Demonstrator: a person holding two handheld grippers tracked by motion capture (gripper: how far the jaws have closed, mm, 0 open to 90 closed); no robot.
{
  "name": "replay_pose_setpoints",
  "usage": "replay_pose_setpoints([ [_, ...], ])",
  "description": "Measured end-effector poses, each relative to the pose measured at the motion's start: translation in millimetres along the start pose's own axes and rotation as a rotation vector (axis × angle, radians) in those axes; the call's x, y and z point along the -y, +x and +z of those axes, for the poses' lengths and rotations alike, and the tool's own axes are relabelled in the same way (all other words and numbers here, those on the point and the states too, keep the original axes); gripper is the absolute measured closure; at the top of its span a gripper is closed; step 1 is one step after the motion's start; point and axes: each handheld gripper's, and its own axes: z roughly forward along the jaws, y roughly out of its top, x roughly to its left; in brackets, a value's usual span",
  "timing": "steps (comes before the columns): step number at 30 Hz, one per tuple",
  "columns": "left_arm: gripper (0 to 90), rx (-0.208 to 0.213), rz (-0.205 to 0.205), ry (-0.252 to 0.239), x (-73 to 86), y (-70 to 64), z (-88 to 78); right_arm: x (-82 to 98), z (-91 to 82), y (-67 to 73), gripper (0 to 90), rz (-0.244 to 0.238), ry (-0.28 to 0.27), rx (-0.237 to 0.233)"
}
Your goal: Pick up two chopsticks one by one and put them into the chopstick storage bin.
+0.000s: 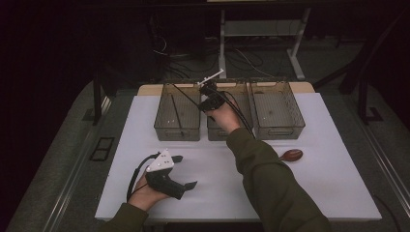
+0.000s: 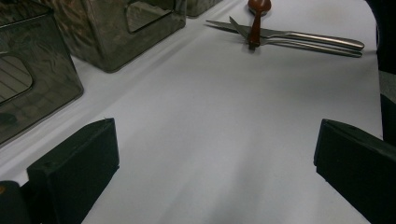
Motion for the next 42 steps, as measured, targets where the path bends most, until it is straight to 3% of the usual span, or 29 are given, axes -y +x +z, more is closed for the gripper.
replay_pose_setpoints([
  [13, 0.0, 0.006, 0.003, 0.001, -0.7, -0.9, 0.8, -9.5, 13.1, 10.9, 83.5, -0.012, 0.009, 0.015],
  [15, 0.0, 0.006, 0.002, 0.001, -0.7, -0.7, 0.8, -10.4, 11.6, 11.6, 72.1, -0.015, -0.018, 0.022],
  [19, 0.0, 0.007, 0.005, 0.002, -0.5, -0.7, 0.9, -11.6, 6.9, 8.8, 60.3, -0.012, -0.040, -0.011],
  [27, 0.0, 0.007, 0.002, 0.005, -0.2, -0.8, 0.9, -7.0, -12.6, 5.6, 47.5, -0.032, -0.086, -0.060],
  [34, 0.0, 0.004, 0.006, 0.011, 0.1, -0.7, 1.2, 5.2, -34.2, 3.8, 43.3, -0.084, -0.125, -0.105],
  [42, 0.0, 0.000, 0.009, 0.012, 0.7, -0.9, 2.0, 29.1, -54.8, -8.0, 41.3, -0.100, -0.155, -0.128],
])
